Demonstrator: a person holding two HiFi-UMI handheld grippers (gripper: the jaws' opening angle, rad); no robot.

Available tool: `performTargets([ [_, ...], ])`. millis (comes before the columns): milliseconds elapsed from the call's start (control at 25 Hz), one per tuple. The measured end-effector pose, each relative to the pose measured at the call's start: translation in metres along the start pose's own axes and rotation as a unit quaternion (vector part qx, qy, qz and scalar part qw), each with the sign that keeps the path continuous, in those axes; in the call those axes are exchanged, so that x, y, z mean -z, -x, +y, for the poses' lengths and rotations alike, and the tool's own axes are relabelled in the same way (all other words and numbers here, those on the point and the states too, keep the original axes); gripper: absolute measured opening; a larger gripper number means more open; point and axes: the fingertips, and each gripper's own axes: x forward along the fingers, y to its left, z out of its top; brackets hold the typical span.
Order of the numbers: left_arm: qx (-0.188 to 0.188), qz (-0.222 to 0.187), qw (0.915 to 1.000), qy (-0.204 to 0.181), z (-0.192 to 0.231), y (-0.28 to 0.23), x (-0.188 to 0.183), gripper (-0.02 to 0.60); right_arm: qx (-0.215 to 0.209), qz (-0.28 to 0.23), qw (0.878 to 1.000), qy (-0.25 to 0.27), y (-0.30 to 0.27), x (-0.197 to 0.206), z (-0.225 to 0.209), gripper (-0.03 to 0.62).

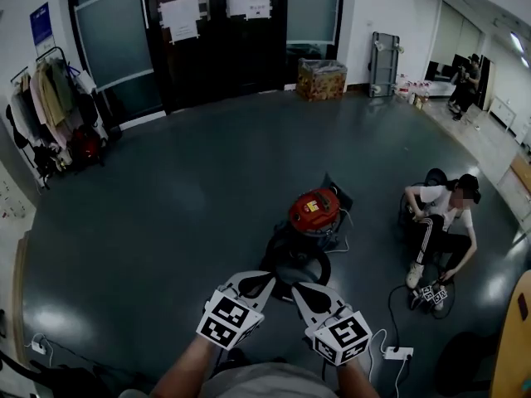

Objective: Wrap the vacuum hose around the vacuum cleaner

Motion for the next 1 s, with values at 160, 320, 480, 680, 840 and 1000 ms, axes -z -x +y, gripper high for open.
performTargets([
  [160,-0.001,-0.023,0.9997,0.008,0.013,0.021,-0.017,0.006,0.010,-0.030,0.999,0.008,-0.010,-0.033,0.011,0.005],
  [320,-0.008,-0.031,0.9995,0.000,0.025,0.037,-0.027,0.006,0.017,-0.043,0.999,0.007,-0.022,-0.049,0.020,0.005],
  [480,-0.005,-0.043,0.9991,-0.001,0.033,0.049,-0.038,0.006,0.022,-0.056,0.998,0.002,-0.028,-0.063,0.026,0.005],
  [680,-0.005,-0.049,0.9988,-0.004,0.037,0.057,-0.043,0.006,0.023,-0.060,0.998,-0.004,-0.031,-0.068,0.035,0.005],
  [840,-0.007,-0.051,0.9987,-0.001,0.037,0.065,-0.042,0.006,0.024,-0.057,0.998,-0.007,-0.030,-0.068,0.042,0.005],
  [1000,-0.014,-0.053,0.9985,0.001,0.035,0.069,-0.039,0.006,0.021,-0.052,0.998,-0.006,-0.027,-0.064,0.047,0.005],
])
